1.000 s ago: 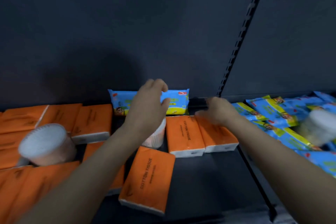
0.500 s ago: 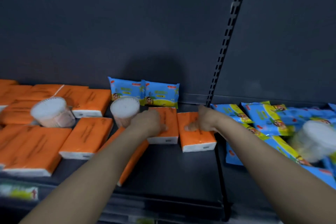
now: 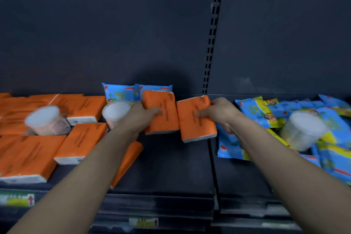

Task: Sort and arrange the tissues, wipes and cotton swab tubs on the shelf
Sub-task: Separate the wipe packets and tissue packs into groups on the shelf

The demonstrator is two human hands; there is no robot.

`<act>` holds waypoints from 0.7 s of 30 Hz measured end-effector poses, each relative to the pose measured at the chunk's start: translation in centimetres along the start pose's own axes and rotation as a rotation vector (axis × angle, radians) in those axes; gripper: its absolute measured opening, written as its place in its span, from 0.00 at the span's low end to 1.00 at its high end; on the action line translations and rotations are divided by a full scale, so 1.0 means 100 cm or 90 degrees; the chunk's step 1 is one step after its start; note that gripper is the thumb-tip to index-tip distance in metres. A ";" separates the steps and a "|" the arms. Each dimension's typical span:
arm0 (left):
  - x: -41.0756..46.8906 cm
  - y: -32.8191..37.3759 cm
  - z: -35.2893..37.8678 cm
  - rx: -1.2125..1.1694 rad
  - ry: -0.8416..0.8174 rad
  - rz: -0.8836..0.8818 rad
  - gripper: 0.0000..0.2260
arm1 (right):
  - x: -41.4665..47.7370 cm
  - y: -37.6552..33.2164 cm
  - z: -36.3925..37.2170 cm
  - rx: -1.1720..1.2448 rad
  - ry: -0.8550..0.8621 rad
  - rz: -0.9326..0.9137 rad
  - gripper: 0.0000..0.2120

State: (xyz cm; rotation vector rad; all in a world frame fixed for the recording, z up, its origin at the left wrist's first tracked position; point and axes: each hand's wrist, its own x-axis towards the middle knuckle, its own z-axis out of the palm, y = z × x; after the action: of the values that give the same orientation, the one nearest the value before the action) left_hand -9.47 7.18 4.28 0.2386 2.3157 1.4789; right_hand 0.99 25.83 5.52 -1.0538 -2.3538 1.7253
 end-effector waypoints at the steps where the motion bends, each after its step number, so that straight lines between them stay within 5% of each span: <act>1: 0.000 0.006 0.003 -0.032 0.002 0.014 0.23 | -0.006 -0.001 -0.005 0.025 0.016 -0.009 0.13; 8: -0.006 0.042 0.054 -0.220 -0.123 0.057 0.27 | -0.040 0.018 -0.061 0.123 0.237 -0.095 0.13; 14: -0.040 0.088 0.133 -0.208 -0.291 0.128 0.17 | -0.087 0.050 -0.132 0.164 0.385 -0.071 0.18; 21: -0.087 0.142 0.233 -0.169 -0.369 0.196 0.14 | -0.137 0.096 -0.234 0.186 0.496 -0.056 0.27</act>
State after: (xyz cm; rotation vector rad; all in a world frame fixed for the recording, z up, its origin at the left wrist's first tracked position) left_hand 7.05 29.78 10.30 0.8527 1.6561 1.5725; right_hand 25.79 39.36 10.93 -1.2425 -1.5884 1.2436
